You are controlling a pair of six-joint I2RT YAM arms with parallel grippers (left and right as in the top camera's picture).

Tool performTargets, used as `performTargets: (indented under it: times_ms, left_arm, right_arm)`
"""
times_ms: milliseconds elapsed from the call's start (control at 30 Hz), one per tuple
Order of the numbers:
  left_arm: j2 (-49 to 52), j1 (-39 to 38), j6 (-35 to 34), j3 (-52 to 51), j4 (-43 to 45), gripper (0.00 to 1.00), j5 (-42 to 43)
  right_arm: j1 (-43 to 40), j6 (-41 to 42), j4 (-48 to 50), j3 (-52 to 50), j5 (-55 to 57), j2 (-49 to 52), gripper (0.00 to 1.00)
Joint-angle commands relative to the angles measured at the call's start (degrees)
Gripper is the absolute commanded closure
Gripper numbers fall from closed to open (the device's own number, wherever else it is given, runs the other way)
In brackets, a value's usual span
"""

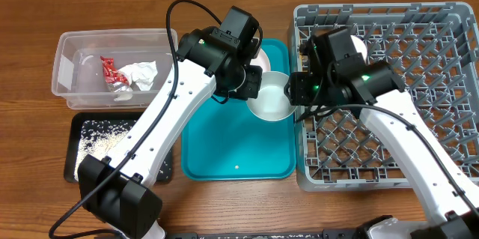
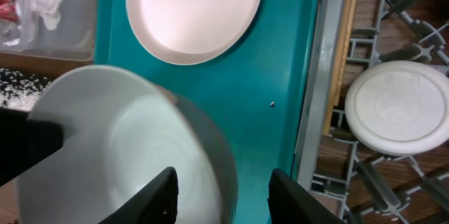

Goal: Sort waste into correct bins and load items into the dishwasher

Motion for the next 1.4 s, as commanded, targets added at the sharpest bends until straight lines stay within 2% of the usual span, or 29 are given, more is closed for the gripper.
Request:
performTargets:
  times_ms: [0, 167, 300, 333, 567, 667, 700, 767, 833, 867, 1133, 1367]
  left_arm:
    - [0.2, -0.4, 1.3, 0.2, 0.2, 0.96, 1.3]
    - [0.2, -0.4, 1.3, 0.2, 1.0, 0.96, 1.3]
    - [0.2, -0.4, 1.3, 0.2, 2.1, 0.96, 1.3]
    - [0.2, -0.4, 1.3, 0.2, 2.3, 0.96, 1.3]
    - [0.2, -0.4, 1.3, 0.2, 3.3, 0.94, 1.3]
    - [0.2, -0.4, 1.3, 0.2, 4.3, 0.82, 1.3]
    - [0.2, -0.4, 1.3, 0.2, 4.6, 0.71, 1.3]
    - [0.2, -0.3, 1.3, 0.2, 5.1, 0.42, 1.3]
    - [0.2, -0.3, 1.3, 0.2, 5.5, 0.08, 1.3]
    - [0.2, -0.3, 1.3, 0.2, 5.9, 0.00, 1.3]
    - [0.3, -0.3, 1.3, 0.2, 6.5, 0.00, 1.0]
    - [0.3, -0.3, 1.3, 0.2, 6.5, 0.00, 1.0]
  right_arm:
    - [0.1, -0.2, 0.1, 1.1, 3.3, 0.3, 0.61]
    - [0.1, -0.2, 0.5, 1.1, 4.9, 0.3, 0.74]
    - [0.0, -0.2, 1.6, 1.1, 7.1, 0.3, 0.89]
    - [0.1, -0.2, 1.9, 1.1, 7.5, 0.3, 0.96]
    - [0.0, -0.2, 4.1, 1.1, 7.7, 0.3, 0.96]
    - [0.0, -0.3, 4.7, 1.1, 7.7, 0.3, 0.96]
    - [-0.1, -0.3, 5.2, 1.1, 8.1, 0.3, 0.96]
    - [-0.1, -0.2, 6.1, 1.1, 10.3, 0.3, 0.96]
    - [-0.1, -0.2, 7.1, 1.1, 13.4, 0.3, 0.96]
    - [-0.1, -0.2, 7.7, 1.1, 15.2, 0.3, 0.96]
    - [-0.1, -0.2, 11.8, 1.1, 31.1, 0.3, 0.96]
    - [-1.0, -0.2, 11.8, 1.1, 42.4, 0.3, 0.96]
